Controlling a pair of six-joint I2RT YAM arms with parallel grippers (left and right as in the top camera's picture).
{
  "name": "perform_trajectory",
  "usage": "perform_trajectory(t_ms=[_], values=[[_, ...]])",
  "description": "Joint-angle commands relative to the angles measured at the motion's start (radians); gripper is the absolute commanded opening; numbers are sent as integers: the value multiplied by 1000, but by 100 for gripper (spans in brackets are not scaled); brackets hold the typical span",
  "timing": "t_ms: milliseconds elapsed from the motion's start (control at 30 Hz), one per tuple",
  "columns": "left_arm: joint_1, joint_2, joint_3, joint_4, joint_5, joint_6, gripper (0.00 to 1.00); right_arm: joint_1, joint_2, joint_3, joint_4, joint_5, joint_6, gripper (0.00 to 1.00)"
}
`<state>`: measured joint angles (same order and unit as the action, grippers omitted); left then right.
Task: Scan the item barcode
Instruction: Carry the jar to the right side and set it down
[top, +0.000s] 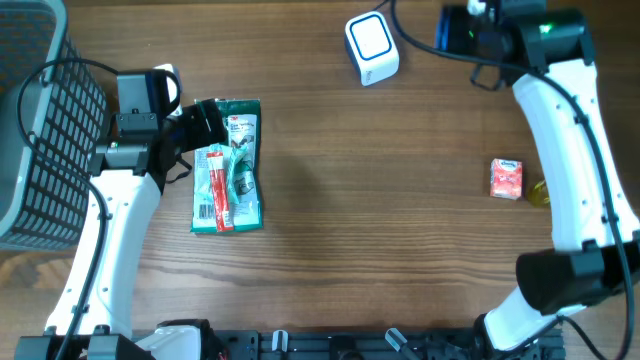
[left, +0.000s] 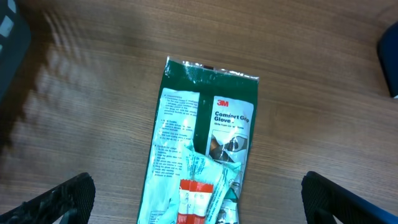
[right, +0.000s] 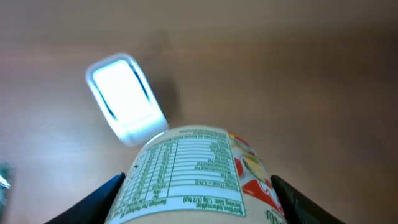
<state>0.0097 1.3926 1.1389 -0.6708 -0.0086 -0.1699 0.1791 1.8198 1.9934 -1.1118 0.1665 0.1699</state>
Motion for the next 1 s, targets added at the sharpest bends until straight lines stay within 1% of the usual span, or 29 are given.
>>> perform_trajectory(t_ms=[0, 100, 233, 367, 467, 667, 867, 900, 933, 967], values=[[5, -11, 11, 3, 8, 5, 100, -65, 56, -92, -65, -53, -2, 6], [5, -11, 11, 3, 8, 5, 100, -117, 56, -217, -20, -53, 8, 9], [5, -11, 11, 3, 8, 5, 100, -177, 56, -420, 119, -53, 16, 10], [5, -11, 11, 3, 8, 5, 100, -217, 56, -563, 233, -52, 15, 11], [5, -11, 11, 3, 8, 5, 100, -242, 56, -653, 314, -52, 14, 19], [5, -11, 11, 3, 8, 5, 100, -250, 56, -771, 472, -52, 13, 26], [5, -11, 11, 3, 8, 5, 100, -250, 56, -810, 574, -46, 13, 27], [5, -11, 11, 3, 8, 5, 100, -250, 56, -810, 579, -44, 13, 41], [5, -11, 11, 3, 8, 5, 100, -250, 56, -810, 585, -44, 13, 68], [5, -11, 11, 3, 8, 5, 100, -250, 56, -810, 590, -44, 13, 88]])
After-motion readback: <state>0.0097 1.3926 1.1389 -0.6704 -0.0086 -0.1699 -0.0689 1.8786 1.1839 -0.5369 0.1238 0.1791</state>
